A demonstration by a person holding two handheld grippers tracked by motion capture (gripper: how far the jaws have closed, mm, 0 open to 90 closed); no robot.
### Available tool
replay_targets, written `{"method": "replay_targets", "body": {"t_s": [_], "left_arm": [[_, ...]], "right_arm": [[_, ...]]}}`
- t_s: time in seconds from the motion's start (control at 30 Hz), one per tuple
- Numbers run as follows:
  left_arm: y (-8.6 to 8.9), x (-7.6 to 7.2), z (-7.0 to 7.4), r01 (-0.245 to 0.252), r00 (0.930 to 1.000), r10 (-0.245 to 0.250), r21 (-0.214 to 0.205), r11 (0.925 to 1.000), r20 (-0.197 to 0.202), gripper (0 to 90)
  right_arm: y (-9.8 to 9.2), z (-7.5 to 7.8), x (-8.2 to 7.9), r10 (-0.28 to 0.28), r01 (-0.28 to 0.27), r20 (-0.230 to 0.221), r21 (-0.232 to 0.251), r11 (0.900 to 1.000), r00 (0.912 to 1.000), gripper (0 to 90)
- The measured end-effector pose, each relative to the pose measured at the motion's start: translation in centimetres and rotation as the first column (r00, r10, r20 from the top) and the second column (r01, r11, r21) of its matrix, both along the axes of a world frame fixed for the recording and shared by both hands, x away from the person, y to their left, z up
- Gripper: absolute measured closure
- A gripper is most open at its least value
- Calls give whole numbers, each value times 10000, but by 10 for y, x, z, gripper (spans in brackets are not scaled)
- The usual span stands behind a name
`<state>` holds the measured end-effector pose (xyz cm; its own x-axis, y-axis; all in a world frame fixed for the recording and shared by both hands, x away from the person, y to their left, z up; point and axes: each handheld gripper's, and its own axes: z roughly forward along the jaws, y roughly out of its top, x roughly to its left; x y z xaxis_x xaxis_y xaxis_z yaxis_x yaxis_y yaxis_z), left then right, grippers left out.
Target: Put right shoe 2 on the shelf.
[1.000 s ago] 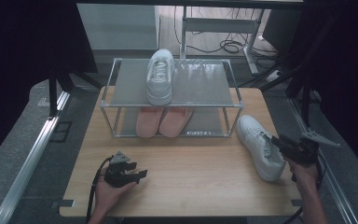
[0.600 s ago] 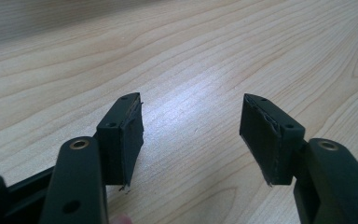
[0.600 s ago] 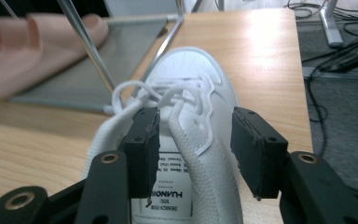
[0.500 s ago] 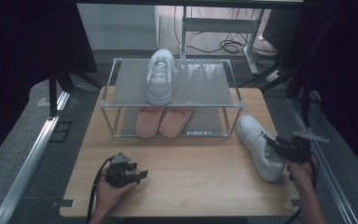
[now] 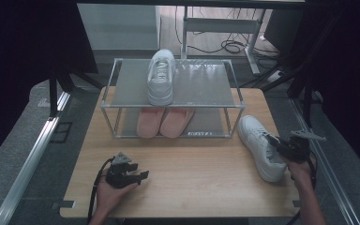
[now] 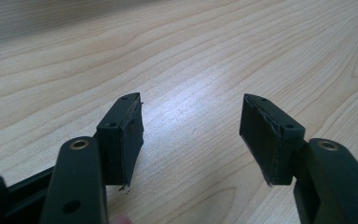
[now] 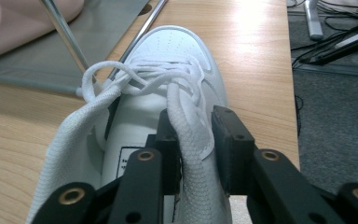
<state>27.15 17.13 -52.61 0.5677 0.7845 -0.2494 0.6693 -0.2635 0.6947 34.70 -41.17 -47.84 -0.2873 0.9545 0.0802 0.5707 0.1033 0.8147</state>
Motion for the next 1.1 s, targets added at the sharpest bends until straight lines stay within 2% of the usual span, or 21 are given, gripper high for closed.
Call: {"method": "replay_targets", "body": {"t_s": [0.1, 0.2, 0.37, 0.53, 0.6, 0.7, 0.73, 0.87, 0.9, 1.1], "left_arm": [[0, 0, 0, -8, 10000, 8, -21, 10000, -5, 401], [1, 0, 1, -50, 10000, 50, -46, 10000, -12, 401], [2, 0, 1, -46, 10000, 46, -57, 10000, 14, 400], [3, 0, 1, -93, 10000, 92, -51, 9999, -29, 400], [2, 0, 1, -96, 9999, 96, -73, 9999, -37, 400], [2, 0, 1, -88, 10000, 88, -77, 9999, -34, 400], [2, 0, 1, -91, 10000, 90, -81, 9999, -29, 400], [1, 0, 1, -73, 10000, 72, -80, 9999, -53, 400], [1, 0, 1, -63, 10000, 63, -75, 10000, -39, 400], [3, 0, 2, -139, 9999, 139, -109, 9998, -7, 400]], "right_arm": [[1, 0, 0, -84, 84, -1, -95, 9999, 10000, 779], [0, 0, 1, -114, 114, 17, 84, 9999, 9999, 801], [-5, -1, 0, -319, 319, -15, 1114, 9933, 9995, 810], [-7, 0, -6, -526, 435, 341, 2265, 9730, 9980, 811], [-9, 3, -10, -632, 463, 532, 2746, 9605, 9966, 811], [-9, 6, -15, -706, 421, 800, 3140, 9485, 9943, 811], [-9, 8, -18, -773, 433, 886, 3354, 9411, 9931, 811], [-6, 12, -25, -1003, 473, 1304, 3588, 9322, 9864, 812], [-5, 13, -28, -1094, 504, 1391, 3723, 9267, 9842, 812], [-2, 13, -34, -1212, 461, 1607, 4069, 9123, 9795, 812]]}}
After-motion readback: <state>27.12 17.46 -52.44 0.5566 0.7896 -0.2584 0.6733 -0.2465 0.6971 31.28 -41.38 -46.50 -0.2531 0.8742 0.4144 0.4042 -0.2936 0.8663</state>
